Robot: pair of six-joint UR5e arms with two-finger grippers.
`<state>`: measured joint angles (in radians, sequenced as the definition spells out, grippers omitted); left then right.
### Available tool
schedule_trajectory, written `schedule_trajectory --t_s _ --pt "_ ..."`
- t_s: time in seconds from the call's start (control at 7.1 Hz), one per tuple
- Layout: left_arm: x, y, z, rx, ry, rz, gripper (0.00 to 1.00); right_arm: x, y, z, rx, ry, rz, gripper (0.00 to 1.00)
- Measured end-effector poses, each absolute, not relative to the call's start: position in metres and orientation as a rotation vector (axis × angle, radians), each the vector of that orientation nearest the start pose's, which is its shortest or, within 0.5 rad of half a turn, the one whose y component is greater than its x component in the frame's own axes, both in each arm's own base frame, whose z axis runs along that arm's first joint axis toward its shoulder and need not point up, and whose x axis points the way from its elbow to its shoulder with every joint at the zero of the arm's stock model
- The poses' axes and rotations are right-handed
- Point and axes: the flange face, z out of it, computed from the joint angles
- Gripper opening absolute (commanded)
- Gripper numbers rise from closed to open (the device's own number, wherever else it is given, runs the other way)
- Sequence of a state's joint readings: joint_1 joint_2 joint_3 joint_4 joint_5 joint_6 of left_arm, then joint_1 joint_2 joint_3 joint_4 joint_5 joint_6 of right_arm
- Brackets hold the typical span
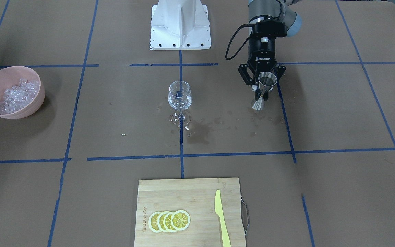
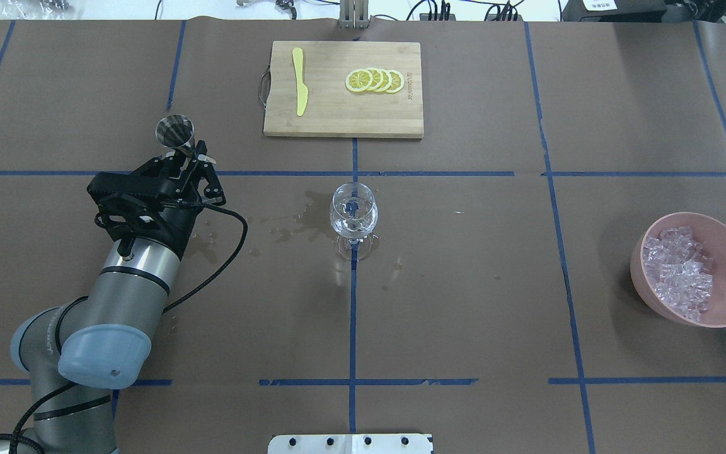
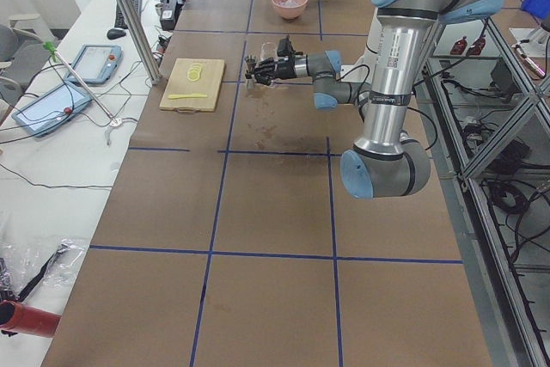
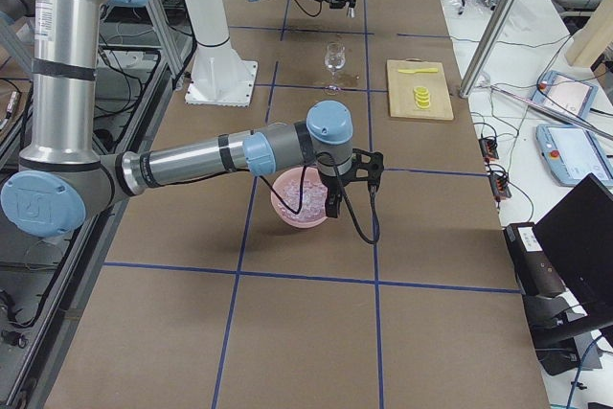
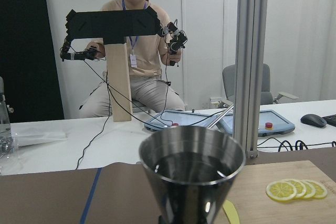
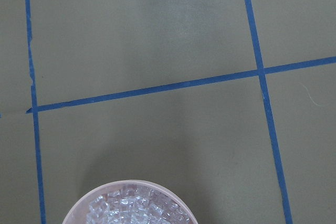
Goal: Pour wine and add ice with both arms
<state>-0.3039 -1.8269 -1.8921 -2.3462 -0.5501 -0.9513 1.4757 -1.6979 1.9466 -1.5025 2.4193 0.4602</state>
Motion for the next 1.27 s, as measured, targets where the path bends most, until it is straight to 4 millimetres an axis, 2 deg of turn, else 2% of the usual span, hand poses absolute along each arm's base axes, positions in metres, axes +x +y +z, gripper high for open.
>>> schedule_trajectory --t_s 0.42,0.84,1.27 --pt "0.444 -0.363 0.24 1.283 0.774 -0.413 0.0 0.017 -0.446 0.52 0.057 -0.888 0.207 1.0" --pt "0.456 -0.363 0.229 1.336 0.668 -0.23 0.0 0.017 -0.448 0.512 0.073 -0.889 0.201 1.0" --pt "0.47 -0.366 0.208 1.352 0.662 -0.203 0.0 0.012 -0.443 0.497 0.088 -0.891 0.188 1.0"
